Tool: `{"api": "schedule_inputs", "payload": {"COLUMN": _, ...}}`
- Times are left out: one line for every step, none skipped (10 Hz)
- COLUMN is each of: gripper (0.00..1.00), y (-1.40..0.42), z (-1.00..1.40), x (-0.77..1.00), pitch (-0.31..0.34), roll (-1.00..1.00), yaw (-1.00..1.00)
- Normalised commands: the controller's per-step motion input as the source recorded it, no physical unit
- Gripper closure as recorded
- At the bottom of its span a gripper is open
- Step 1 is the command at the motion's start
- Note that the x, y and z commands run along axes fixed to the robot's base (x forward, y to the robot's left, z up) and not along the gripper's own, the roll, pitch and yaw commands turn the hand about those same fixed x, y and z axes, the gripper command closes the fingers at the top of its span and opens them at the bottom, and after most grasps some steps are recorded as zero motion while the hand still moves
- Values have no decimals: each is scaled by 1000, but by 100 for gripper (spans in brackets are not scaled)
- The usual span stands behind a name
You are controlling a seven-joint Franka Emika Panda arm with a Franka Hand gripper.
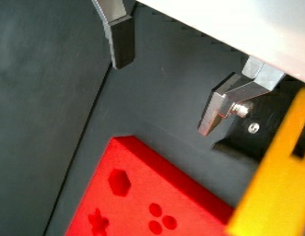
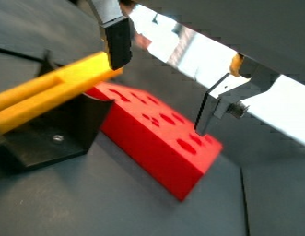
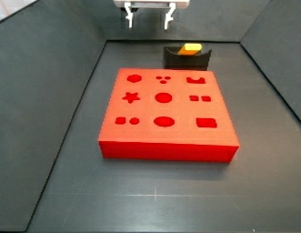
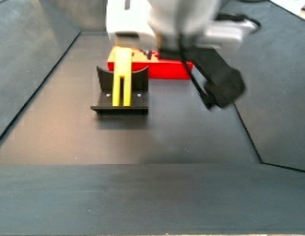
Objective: Pick up the square-circle object. Move up. Rotate the square-circle object. Place the square-circle object on the fixture. Regrasp the square-circle object. Move to above the board. Insert the square-circle object.
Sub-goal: Regrasp the square-circle object.
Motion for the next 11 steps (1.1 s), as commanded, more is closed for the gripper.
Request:
{"api": "schedule_inputs", "payload": {"gripper": 0, "y": -1000, "z": -103, "x": -97, "pitch": -28, "roll": 820, "yaw": -1000}}
{"api": "schedule_inputs", "payload": {"gripper": 0, "y": -1000, "z": -77, "x": -113, "pitch": -69, "roll": 812, "yaw": -1000}}
{"api": "schedule_inputs", "payload": {"gripper": 0, "y": -884, "z": -41, "x": -105, "pitch": -99, "roll": 811, "yaw": -1000}}
{"api": "schedule_inputs", "payload": {"gripper": 0, "y": -685, "z": -21, "x": -85, "pitch": -131, "roll": 806, "yaw": -1000}}
{"api": "schedule_inputs", "payload": {"gripper": 0, "y": -476, "z": -11, "x": -66, "pitch": -160, "roll": 800, "yaw": -1000}}
{"api": "schedule_inputs", "payload": {"gripper": 0, "y": -332, "z": -7, "x": -55, "pitch": -178, "roll": 795, "yaw": -1000}}
{"api": "schedule_inputs", "payload": {"gripper": 0, "y": -46, "z": 8, "x": -39, "pitch": -218, "roll": 777, "yaw": -1000}}
{"api": "schedule_inputs", "payload": {"gripper": 0, "y": -30, "z": 4, "x": -34, "pitch": -231, "roll": 770, "yaw": -1000}}
{"api": "schedule_inputs", "payload": {"gripper": 0, "y": -45, "z": -2, "x": -37, "pitch": -261, "roll": 761, "yaw": -1000}}
{"api": "schedule_inputs", "payload": {"gripper": 0, "y": -26, "z": 12, "x": -45, "pitch": -288, "roll": 752, "yaw": -1000}}
{"api": "schedule_inputs", "payload": {"gripper": 0, "y": -23, "z": 12, "x": -50, "pitch": -306, "roll": 743, "yaw": -1000}}
